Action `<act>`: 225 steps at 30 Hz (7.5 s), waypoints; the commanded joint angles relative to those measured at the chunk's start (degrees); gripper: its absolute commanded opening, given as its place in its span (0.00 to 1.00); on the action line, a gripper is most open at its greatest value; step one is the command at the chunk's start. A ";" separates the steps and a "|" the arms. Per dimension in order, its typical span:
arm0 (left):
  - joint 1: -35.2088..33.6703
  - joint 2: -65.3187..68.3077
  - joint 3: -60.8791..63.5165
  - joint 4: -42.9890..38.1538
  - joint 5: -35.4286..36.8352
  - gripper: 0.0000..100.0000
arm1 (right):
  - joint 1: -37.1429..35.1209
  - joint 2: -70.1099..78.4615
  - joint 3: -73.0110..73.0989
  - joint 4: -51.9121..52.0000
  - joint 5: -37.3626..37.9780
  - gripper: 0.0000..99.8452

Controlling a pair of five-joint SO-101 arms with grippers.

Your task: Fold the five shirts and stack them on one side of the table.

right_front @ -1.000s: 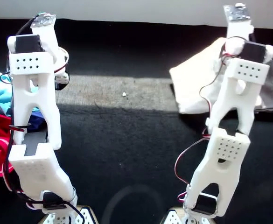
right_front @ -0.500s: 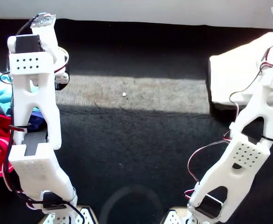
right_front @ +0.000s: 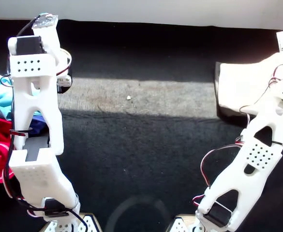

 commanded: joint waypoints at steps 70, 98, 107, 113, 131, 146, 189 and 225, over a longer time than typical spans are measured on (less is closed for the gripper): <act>-51.91 -6.46 39.08 -16.00 -34.99 0.23 | -10.59 -35.82 -7.08 38.11 -19.87 0.22; 13.49 -50.42 38.81 -4.66 -13.63 0.01 | -14.55 -96.48 95.60 20.53 -19.78 0.22; 41.10 -51.82 38.73 -20.75 -13.54 0.01 | -14.55 -96.48 106.42 14.90 -19.96 0.22; 50.33 -53.05 34.15 -21.10 -13.54 0.01 | -14.55 -96.48 108.18 14.90 -20.04 0.22; 18.59 -52.35 50.42 -0.35 -21.36 0.04 | -14.90 -96.48 107.47 13.58 -20.04 0.23; -14.02 -32.57 69.85 -12.04 -40.00 0.16 | -29.41 -83.12 89.80 14.20 -20.31 0.30; -19.12 -32.22 78.90 -21.54 -30.24 0.01 | -66.86 -7.78 9.27 33.36 -27.87 0.30; -20.35 -32.22 63.78 -17.41 -29.54 0.01 | -54.73 -10.86 1.71 34.95 -21.63 0.01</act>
